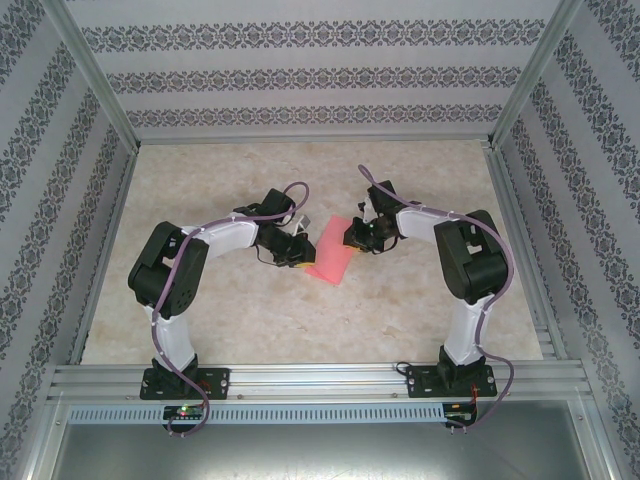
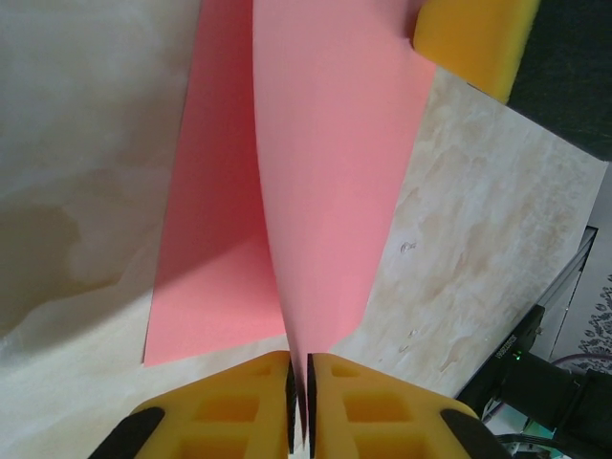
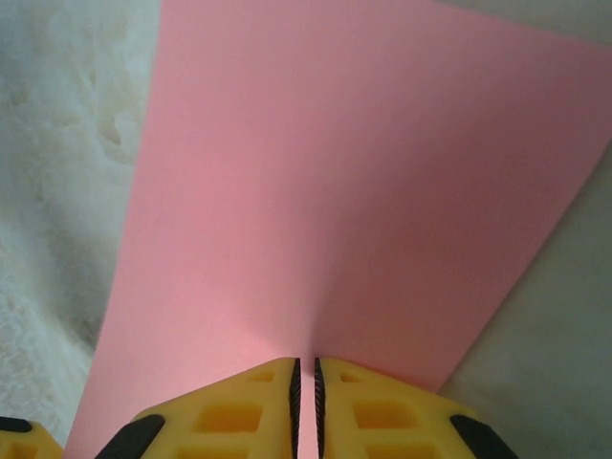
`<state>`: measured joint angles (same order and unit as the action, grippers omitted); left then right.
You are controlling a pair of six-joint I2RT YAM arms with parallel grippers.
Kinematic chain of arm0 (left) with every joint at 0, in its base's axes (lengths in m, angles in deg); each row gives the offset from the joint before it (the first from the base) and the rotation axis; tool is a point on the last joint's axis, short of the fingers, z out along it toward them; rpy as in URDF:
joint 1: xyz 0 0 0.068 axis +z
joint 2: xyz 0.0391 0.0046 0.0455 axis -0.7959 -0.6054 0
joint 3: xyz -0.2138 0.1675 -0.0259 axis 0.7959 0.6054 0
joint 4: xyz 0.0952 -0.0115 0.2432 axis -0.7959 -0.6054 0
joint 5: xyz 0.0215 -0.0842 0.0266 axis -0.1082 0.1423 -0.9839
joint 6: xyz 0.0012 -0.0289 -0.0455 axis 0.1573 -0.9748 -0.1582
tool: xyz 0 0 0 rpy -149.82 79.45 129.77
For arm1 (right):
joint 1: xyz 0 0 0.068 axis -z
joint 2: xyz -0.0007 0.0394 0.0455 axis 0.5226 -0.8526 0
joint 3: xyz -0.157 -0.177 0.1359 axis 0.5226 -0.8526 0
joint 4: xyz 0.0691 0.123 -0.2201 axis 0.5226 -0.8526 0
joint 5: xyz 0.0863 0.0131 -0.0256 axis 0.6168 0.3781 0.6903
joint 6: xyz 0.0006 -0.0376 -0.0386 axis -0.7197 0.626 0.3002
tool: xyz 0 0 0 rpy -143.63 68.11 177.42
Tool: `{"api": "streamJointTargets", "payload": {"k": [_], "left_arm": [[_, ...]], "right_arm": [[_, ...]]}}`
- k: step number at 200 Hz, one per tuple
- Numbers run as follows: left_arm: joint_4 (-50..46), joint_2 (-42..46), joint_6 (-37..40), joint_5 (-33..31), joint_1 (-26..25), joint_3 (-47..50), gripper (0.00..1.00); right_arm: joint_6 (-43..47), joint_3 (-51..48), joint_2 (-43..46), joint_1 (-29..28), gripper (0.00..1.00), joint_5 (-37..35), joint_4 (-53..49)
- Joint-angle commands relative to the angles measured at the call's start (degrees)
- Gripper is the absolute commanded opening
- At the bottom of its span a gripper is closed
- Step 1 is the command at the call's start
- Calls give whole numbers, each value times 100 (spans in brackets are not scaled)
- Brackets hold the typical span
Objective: Fold a paper plane with a square sheet of paper (pick it up from the middle)
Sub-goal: Fold the triangle a second time at the center of the table.
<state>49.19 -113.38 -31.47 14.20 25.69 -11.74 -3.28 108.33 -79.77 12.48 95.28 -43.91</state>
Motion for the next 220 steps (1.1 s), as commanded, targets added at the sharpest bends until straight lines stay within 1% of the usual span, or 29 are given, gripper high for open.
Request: {"api": "streamJointTargets", "payload": {"k": [1, 27, 62, 105, 135, 220], "left_arm": [[-217, 33, 157, -36, -77, -134, 17], [-226, 109, 140, -34, -72, -112, 20], [-261, 160, 150, -49, -73, -128, 20], [-354, 198, 184, -36, -71, -235, 15], [-366, 45, 199, 52, -92, -405, 11], [-550, -498, 315, 136, -305, -957, 11]], "right_arm": [[207, 117, -101, -76, 14, -98, -202], [258, 130, -140, -83, 13, -100, -237], [284, 97, -114, -85, 13, -110, -228], [294, 90, -112, -86, 12, -89, -192], [293, 98, -148, -86, 11, -59, -166], [313, 50, -84, -90, 11, -44, -60]]}}
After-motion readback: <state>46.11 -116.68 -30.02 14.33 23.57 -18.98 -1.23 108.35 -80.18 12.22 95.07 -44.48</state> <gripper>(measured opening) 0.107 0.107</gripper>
